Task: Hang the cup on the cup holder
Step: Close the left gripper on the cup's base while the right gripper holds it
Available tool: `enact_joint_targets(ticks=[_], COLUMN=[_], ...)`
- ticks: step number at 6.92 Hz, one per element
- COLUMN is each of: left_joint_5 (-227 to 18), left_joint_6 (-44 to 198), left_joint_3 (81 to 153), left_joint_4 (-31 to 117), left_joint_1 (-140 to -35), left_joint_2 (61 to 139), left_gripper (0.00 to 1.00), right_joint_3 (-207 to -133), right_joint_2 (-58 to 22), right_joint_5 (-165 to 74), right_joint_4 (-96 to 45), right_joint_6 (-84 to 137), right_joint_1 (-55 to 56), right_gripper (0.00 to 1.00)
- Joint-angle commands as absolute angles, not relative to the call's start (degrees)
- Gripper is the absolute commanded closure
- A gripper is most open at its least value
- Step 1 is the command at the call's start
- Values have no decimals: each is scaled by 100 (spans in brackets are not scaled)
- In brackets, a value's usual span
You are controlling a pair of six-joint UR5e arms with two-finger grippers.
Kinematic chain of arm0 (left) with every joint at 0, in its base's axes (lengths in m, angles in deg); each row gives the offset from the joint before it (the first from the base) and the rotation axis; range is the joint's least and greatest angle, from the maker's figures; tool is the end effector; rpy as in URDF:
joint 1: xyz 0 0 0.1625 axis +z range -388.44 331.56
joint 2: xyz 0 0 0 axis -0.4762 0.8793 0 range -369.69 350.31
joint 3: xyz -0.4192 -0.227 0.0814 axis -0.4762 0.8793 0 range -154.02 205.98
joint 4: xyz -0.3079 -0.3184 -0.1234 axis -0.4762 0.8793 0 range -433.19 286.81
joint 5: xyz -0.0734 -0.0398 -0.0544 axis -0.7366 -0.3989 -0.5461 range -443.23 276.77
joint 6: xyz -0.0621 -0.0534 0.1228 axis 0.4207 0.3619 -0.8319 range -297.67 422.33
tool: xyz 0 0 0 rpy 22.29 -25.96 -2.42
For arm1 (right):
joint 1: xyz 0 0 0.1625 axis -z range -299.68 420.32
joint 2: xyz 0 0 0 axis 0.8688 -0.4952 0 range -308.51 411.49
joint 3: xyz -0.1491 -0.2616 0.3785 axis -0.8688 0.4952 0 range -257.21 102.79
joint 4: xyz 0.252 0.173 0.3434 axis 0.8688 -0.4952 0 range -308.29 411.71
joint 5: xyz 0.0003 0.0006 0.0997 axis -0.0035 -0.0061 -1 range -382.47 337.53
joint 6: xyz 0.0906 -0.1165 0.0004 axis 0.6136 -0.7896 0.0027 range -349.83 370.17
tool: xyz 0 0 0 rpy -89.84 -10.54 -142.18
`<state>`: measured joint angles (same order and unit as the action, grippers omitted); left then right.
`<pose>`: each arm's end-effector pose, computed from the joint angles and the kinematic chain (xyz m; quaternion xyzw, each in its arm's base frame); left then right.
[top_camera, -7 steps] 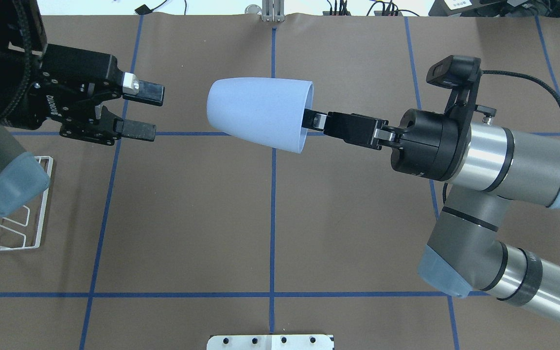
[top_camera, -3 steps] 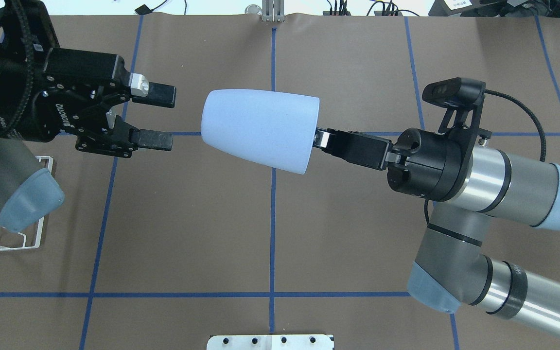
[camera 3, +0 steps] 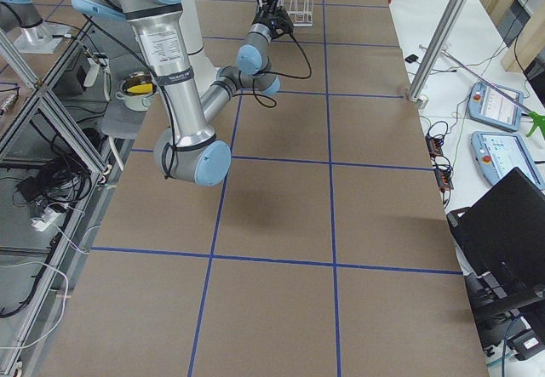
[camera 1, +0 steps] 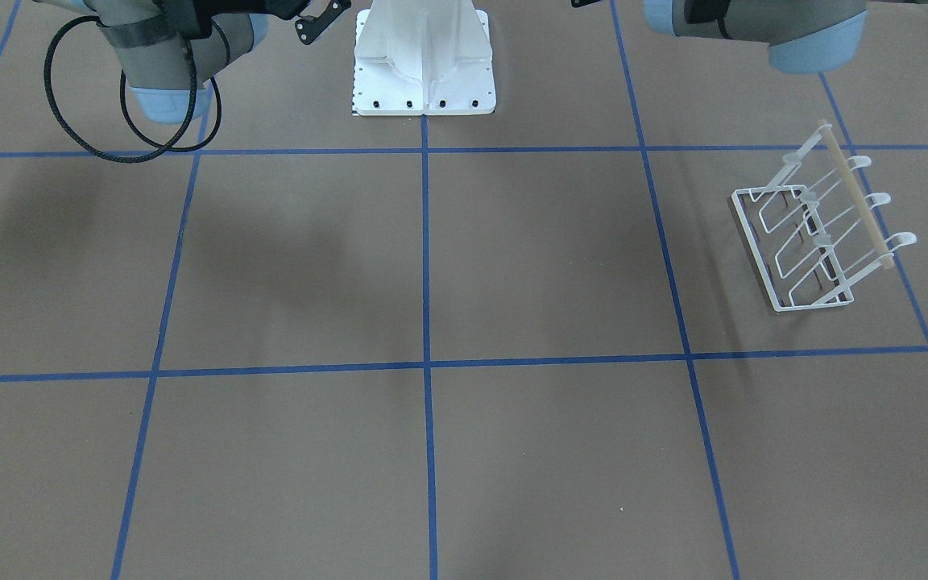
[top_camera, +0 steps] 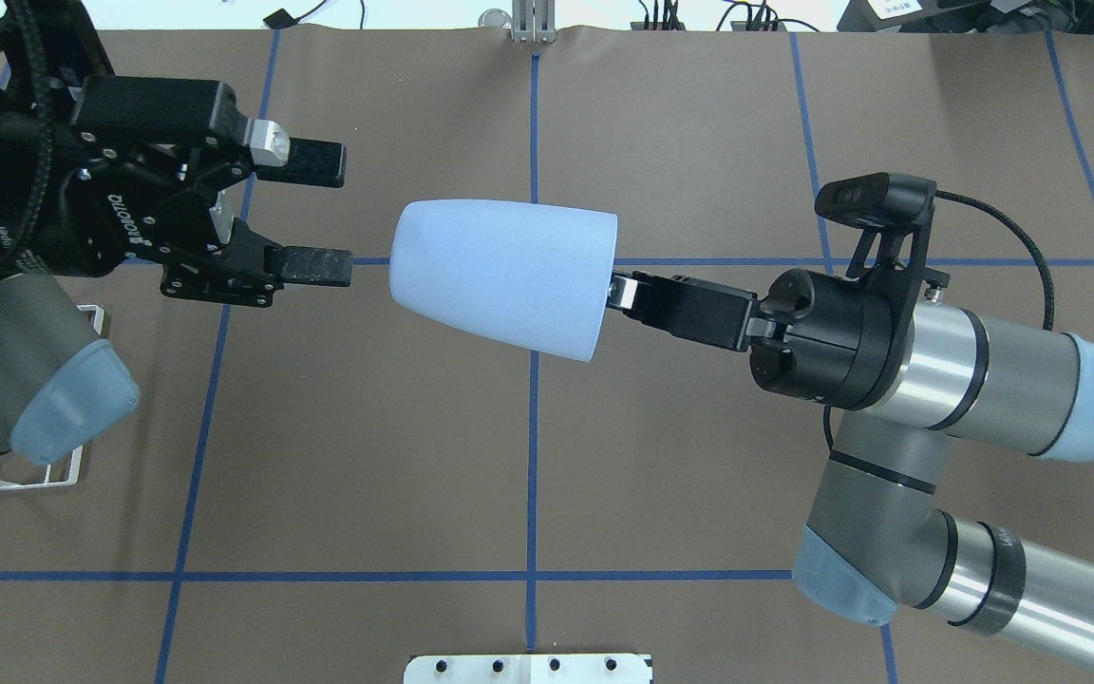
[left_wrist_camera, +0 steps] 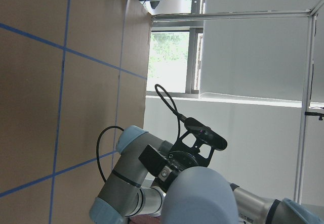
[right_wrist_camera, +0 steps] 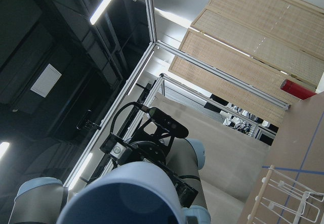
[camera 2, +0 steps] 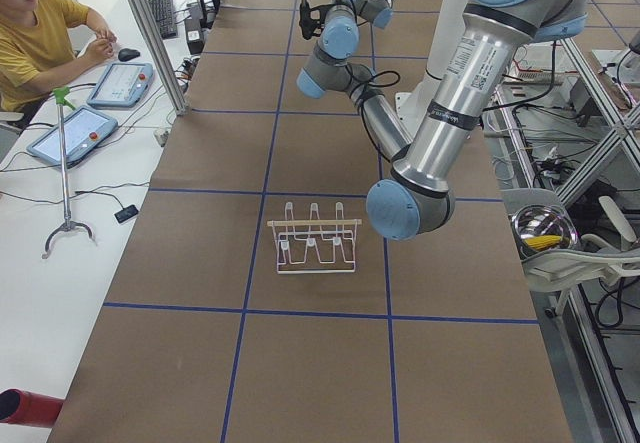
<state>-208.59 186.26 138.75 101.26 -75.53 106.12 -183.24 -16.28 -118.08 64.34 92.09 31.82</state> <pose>0.3200 -0.4147 0.1129 -0.0201 0.8819 -0.0349 0.4696 -0.4211 -0.3637 0.1609 0.2798 -0.8988 0.0139 0.3371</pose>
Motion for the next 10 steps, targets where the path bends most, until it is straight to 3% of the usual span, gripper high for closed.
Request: enact_joint_targets(ticks=[1, 10], left_joint_5=[-20690, -20320], left_joint_6=[18652, 18652], left_joint_3=[13830, 13856], left_joint_4=[10172, 10224], left_joint_1=[-7362, -7037], left_joint_2=[10641, 10668], left_gripper=[2, 2], right_joint_3=[-18329, -18320], right_joint_2=[-1575, -1417], right_joint_5=[-11783, -11607], right_joint_4=[6410, 6086], right_joint_6=[9208, 9086], right_joint_1=[3228, 3263], right_gripper=[100, 100])
